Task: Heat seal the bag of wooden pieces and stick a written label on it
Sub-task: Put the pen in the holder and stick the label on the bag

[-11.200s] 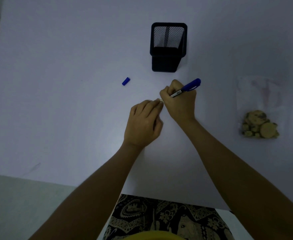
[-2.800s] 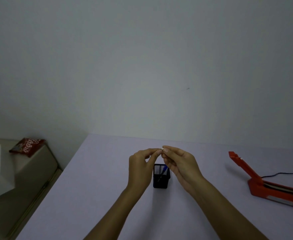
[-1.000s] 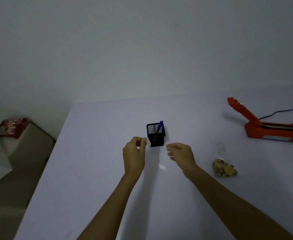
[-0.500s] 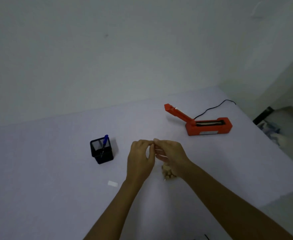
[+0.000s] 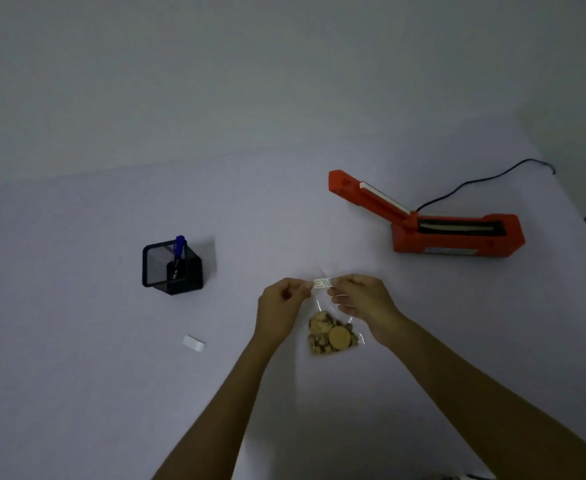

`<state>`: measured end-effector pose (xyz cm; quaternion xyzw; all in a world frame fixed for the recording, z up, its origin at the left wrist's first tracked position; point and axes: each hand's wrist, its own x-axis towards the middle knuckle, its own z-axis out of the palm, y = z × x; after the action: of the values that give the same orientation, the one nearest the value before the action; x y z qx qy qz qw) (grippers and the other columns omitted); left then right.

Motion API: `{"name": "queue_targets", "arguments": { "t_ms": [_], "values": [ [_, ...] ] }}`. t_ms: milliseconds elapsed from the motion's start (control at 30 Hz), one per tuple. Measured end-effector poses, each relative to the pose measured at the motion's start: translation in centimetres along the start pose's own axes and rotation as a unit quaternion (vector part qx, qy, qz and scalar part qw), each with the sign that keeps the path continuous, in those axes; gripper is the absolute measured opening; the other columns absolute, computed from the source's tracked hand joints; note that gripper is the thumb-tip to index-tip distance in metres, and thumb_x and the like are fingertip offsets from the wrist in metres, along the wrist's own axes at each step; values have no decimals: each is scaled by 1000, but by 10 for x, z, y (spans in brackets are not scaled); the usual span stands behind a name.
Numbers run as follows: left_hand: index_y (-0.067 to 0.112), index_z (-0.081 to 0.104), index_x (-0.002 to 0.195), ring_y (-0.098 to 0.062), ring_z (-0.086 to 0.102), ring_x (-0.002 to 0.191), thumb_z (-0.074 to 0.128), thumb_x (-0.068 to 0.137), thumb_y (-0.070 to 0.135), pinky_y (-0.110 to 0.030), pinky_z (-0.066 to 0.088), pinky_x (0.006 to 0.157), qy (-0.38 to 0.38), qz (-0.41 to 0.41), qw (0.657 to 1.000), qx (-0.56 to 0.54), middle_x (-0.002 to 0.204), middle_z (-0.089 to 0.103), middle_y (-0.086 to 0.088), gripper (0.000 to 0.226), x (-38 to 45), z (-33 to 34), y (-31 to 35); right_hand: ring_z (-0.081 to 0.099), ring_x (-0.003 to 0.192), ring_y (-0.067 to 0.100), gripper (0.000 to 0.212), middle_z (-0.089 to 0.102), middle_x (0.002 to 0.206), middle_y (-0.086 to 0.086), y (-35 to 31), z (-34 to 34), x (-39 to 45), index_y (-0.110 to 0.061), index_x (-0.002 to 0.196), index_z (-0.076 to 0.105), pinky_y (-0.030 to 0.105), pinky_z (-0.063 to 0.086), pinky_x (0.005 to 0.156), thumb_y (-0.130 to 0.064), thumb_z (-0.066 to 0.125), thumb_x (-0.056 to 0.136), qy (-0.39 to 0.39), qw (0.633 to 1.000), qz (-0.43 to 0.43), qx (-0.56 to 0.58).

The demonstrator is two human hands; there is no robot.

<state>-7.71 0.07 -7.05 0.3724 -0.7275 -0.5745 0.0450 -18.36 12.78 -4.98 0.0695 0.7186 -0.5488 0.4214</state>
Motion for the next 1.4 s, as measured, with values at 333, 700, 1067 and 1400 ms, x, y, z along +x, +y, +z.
{"name": "queue_targets", "arguments": {
  "t_ms": [333,700,1067,1400],
  "values": [
    [15,70,83,-5,61,68,67,87,25,-9,44,58,36,-67,995,63,76,69,3,11,10,32,-21,64,65,14,7,71,73,2,28,-13,42,-18,77,72,26,52,63,-19,69,83,5,987,-32,-156],
    [14,67,80,-2,55,62,64,87,24,-13,41,58,73,-74,987,121,66,61,10,13,15,36,-29,64,70,14,10,69,73,-2,35,1,53,-13,79,71,25,48,61,-23,69,81,34,955,-103,-276],
    [12,66,79,-2,53,60,65,84,22,-11,36,54,85,-79,979,169,69,61,6,11,23,41,-33,64,72,17,9,65,71,-4,35,7,56,-16,73,63,26,47,62,-21,69,78,53,947,-101,-302],
    [16,59,84,-9,57,66,69,82,41,-17,42,56,111,-73,977,168,73,62,4,27,24,43,-36,51,58,16,47,55,72,-2,36,9,51,-16,95,45,31,45,52,-45,75,74,69,937,-120,-319]
  ]
}}
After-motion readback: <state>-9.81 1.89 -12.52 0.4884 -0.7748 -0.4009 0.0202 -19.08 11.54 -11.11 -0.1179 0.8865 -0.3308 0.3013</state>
